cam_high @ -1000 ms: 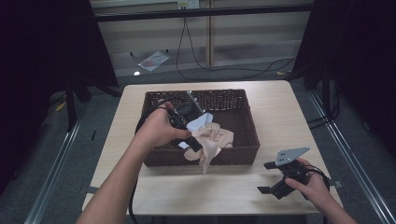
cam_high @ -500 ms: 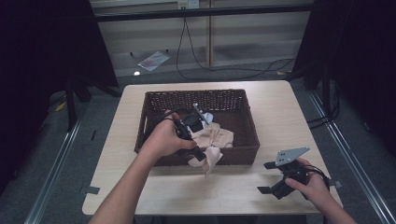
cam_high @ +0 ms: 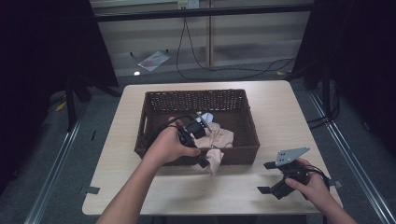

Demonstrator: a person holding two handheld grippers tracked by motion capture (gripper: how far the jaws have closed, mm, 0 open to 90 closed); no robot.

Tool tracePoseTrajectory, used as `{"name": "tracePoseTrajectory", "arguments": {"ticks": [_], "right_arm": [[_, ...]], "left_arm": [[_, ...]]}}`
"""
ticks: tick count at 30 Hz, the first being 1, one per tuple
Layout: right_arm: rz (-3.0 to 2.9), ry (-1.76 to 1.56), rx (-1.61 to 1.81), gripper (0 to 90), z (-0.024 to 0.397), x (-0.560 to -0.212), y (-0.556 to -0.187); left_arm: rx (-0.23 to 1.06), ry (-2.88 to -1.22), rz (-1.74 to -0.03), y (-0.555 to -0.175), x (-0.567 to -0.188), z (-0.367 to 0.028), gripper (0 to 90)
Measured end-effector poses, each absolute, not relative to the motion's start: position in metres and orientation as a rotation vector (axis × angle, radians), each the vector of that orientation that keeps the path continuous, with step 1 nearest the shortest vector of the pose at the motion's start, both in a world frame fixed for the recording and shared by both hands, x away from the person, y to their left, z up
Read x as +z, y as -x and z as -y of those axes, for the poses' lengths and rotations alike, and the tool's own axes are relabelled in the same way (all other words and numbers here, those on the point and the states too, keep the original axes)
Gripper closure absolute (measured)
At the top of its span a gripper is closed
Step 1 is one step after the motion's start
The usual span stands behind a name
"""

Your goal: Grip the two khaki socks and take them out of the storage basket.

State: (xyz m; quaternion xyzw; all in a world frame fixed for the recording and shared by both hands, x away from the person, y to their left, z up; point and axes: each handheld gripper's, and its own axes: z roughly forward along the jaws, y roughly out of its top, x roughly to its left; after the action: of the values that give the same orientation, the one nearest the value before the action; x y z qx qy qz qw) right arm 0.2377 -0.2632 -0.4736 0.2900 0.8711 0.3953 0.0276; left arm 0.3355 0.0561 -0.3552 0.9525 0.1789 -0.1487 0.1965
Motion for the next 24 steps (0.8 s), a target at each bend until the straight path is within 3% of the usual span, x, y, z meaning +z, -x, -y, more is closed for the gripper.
{"name": "tracePoseTrajectory", "arguments": {"ticks": [4, 10, 24], "right_arm": [[-2.695, -0.899, 1.223, 5.1, 0.263, -0.474, -0.237], [-2.693, -0.900, 1.226, 5.1, 0.263, -0.474, -0.237], [-2.695, -0.899, 1.222, 5.1, 0.262, -0.474, -0.237]], "left_arm": [[-0.392, -2.657, -0.502, -0.333, -0.348, -0.055, 32.4], [-0.337, -2.650, -0.524, -0.336, -0.338, -0.058, 19.7], [-0.166, -2.591, -0.671, -0.371, -0.335, -0.063, 14.5]]}}
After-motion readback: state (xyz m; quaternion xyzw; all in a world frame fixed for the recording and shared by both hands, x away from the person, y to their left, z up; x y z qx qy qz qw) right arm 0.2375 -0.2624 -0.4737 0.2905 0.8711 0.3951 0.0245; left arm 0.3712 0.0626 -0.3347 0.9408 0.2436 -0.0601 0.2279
